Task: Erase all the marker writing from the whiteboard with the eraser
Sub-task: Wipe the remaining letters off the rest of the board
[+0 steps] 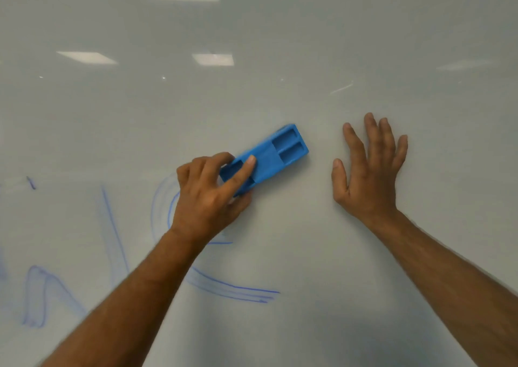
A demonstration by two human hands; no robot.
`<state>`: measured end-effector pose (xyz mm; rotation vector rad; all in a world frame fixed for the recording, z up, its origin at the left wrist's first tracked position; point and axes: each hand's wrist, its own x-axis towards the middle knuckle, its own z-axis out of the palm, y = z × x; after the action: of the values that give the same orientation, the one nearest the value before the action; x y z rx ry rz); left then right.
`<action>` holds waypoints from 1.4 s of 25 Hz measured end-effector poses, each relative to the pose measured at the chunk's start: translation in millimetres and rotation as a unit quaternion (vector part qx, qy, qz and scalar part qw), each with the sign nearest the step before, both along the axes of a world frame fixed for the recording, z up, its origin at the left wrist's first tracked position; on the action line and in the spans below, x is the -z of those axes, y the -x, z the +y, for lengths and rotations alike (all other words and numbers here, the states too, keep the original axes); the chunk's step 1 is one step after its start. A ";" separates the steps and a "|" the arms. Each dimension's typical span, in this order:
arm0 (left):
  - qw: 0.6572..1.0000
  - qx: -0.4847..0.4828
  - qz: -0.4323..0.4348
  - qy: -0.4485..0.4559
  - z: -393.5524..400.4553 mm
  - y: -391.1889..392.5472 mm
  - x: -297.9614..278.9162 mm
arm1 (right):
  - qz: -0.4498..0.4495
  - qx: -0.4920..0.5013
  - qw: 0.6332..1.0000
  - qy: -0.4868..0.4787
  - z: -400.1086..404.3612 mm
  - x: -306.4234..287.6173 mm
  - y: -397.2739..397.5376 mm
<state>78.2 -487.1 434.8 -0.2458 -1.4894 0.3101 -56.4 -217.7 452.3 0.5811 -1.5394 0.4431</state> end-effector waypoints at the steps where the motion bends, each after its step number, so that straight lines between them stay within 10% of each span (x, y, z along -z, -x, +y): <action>1: 0.999 -0.005 -0.019 0.046 -3.6 -2.9 10.5 | -0.001 -0.002 1.000 -0.001 0.1 -0.5 -0.1; 7: 0.986 -0.046 -0.072 0.144 -33.2 -27.2 34.7 | -0.010 -0.016 1.000 0.005 -1.4 -2.2 -0.9; 17: 0.996 -0.057 0.013 -0.065 -65.7 -46.6 -0.3 | -0.031 -0.030 0.999 0.024 -11.6 0.2 -10.4; 27: 0.981 -0.066 -0.080 0.163 -97.8 -61.9 46.2 | -0.031 -0.034 0.999 0.018 -57.1 0.0 -31.0; 35: 0.998 -0.059 -0.008 -0.037 -137.7 -77.4 -1.8 | -0.024 -0.039 0.999 0.011 -101.0 0.2 -51.9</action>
<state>155.5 -624.8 436.5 -0.1011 -1.5301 0.3474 -4.5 -318.7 452.2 0.6193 -1.5591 0.5361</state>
